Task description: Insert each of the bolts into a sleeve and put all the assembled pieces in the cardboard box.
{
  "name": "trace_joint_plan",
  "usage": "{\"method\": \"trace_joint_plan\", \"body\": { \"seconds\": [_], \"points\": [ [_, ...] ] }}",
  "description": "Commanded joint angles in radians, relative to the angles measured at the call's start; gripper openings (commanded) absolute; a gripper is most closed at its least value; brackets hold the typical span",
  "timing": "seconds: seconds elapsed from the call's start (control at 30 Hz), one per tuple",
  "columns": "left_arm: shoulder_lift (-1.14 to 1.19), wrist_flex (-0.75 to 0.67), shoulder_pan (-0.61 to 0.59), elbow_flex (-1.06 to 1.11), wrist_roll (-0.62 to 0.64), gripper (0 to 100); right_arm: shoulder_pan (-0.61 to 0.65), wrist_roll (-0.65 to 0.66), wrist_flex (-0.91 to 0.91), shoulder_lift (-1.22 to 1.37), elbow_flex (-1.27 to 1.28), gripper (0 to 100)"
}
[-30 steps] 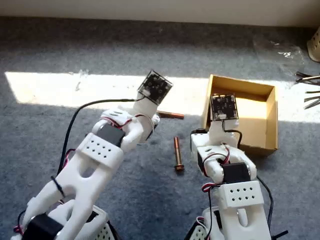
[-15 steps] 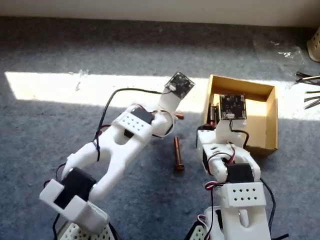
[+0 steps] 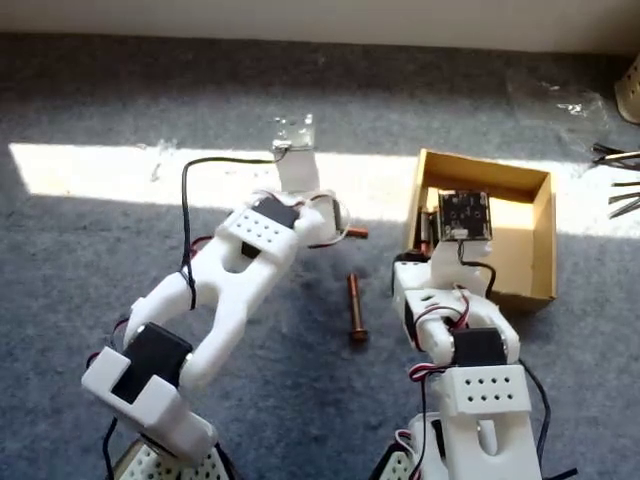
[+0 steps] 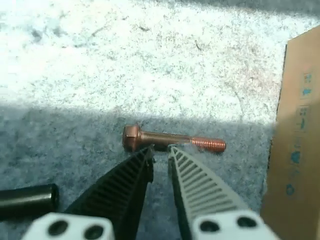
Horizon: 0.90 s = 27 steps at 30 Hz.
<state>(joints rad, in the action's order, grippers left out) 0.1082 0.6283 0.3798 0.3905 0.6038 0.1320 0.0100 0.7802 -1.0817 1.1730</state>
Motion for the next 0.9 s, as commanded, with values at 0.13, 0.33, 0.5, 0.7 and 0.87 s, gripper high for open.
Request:
{"method": "trace_joint_plan", "body": {
  "seconds": [0.13,0.33,0.5,0.7,0.87],
  "points": [
    [-0.008,-0.020,-0.001,-0.035,0.112,12,-0.008,-0.003,-0.027,-0.018,-0.013,0.9],
    [-0.007,-0.018,0.016,-0.033,0.115,12,-0.010,-0.002,-0.027,-0.018,-0.013,0.9],
    [-0.007,-0.018,0.018,-0.019,0.138,12,-0.010,-0.002,-0.027,-0.018,-0.013,0.9],
    [-0.007,-0.021,0.016,-0.002,0.267,12,-0.013,-0.002,-0.027,-0.018,-0.013,0.9],
    [-0.001,-0.021,0.016,0.012,0.367,12,-0.015,-0.002,-0.027,-0.018,-0.015,0.9]
  ]
}}
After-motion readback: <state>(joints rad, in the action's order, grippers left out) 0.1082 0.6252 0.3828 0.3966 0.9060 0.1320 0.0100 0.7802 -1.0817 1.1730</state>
